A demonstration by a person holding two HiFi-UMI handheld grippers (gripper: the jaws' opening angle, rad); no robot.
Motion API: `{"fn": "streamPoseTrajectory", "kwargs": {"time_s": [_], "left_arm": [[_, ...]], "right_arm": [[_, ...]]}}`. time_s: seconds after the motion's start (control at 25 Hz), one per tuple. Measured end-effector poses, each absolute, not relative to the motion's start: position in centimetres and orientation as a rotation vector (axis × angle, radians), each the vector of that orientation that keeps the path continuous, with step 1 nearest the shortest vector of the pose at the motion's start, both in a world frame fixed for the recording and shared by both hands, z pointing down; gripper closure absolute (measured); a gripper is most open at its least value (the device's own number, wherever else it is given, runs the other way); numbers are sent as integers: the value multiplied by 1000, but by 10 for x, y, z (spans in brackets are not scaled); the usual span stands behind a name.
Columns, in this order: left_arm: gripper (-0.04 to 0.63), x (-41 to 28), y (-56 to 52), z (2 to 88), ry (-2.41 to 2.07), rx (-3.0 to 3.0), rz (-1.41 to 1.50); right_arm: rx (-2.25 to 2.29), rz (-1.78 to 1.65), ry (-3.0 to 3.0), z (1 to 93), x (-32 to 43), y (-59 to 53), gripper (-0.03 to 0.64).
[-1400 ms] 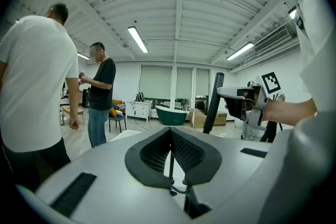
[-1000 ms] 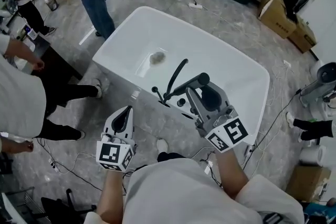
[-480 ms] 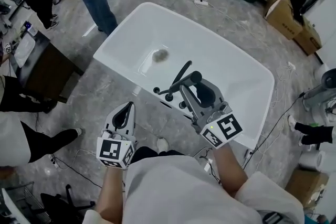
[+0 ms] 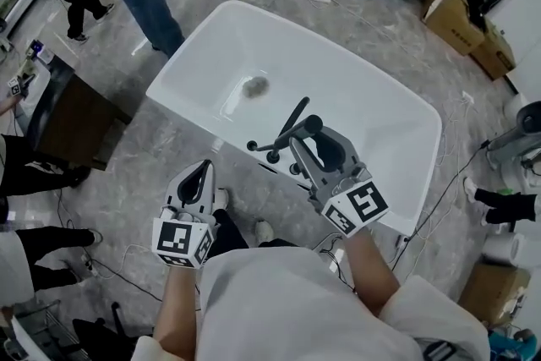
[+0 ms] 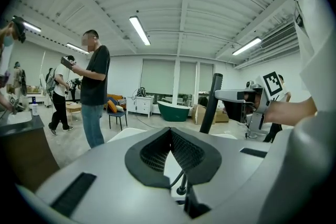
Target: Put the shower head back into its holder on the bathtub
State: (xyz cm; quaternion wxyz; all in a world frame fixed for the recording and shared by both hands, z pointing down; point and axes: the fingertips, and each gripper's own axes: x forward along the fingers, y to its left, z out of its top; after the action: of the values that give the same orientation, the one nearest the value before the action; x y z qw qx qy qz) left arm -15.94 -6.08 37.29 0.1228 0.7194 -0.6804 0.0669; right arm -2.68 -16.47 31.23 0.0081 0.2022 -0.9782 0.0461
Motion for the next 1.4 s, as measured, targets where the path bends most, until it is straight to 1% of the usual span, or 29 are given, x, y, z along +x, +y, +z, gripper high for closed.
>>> {"fn": "streamPoseTrajectory", "kwargs": {"time_s": [0.28, 0.72, 0.92, 1.2, 1.4], "left_arm": [[584, -187, -91, 380, -1871, 2174, 212], [584, -197, -135, 390, -1679, 2294, 253], [584, -210, -151, 406, -1550, 2351, 289], [584, -179, -171, 411, -1387, 2445, 337], [584, -190, -180, 432, -1290, 2452, 333]], "right_arm": [[741, 176, -2991, 329, -50, -180, 489], [891, 242, -2889, 354, -58, -193, 489], [978, 280, -2821, 375, -76, -195, 489], [1078, 334, -2749, 389, -54, -199, 488], [1124, 405, -2688, 415, -74, -204, 489]]}}
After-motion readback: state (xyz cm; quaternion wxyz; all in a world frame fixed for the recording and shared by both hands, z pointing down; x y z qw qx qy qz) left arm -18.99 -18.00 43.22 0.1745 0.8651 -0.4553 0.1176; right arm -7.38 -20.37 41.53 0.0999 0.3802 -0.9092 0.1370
